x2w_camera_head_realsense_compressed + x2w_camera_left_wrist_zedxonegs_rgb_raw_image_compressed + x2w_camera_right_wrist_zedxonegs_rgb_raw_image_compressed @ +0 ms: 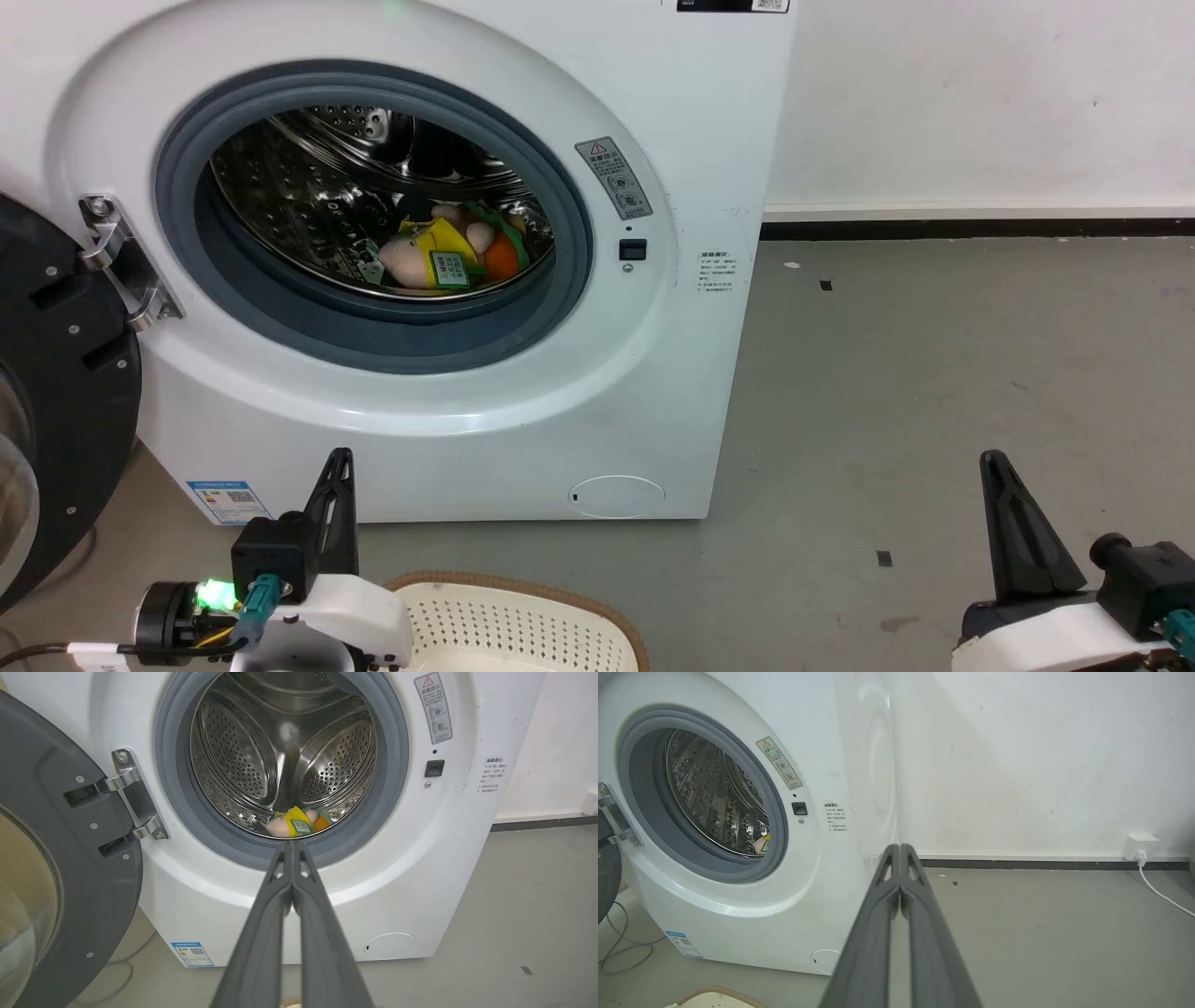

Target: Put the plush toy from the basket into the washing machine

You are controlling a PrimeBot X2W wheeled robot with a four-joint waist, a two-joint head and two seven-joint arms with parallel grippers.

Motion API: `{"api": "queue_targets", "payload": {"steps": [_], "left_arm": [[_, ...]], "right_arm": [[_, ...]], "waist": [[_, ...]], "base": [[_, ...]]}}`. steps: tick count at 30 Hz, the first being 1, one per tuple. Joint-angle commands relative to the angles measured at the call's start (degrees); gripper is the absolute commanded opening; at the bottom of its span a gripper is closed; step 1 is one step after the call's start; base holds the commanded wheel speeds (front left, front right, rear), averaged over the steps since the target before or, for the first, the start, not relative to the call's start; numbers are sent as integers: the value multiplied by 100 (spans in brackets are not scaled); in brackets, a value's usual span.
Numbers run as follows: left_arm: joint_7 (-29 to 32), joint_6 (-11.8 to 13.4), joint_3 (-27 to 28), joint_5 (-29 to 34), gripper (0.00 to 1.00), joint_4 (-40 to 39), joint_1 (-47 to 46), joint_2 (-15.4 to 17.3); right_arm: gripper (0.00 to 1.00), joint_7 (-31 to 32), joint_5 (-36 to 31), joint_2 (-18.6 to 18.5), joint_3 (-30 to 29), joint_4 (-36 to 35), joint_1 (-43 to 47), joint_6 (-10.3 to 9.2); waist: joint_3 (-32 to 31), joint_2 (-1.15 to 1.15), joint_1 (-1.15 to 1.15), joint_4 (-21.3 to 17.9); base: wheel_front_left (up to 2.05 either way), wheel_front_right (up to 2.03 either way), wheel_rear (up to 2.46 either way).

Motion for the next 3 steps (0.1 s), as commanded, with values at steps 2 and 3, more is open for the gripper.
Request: {"api": "queue_targets", "payload": {"steps": [2, 3], "left_arm": [[53, -48, 18, 51, 0, -73, 101, -39], [65, -54, 22, 55, 0, -85, 105, -46]], "right_arm": [[0, 32, -69, -1, 27, 30, -87, -2], [0, 44, -79, -1, 32, 33, -91, -2]], "waist": [[1, 0, 0, 1], [2, 0, 0, 1]], "base": [[0, 0, 0], [0, 0, 0]]}}
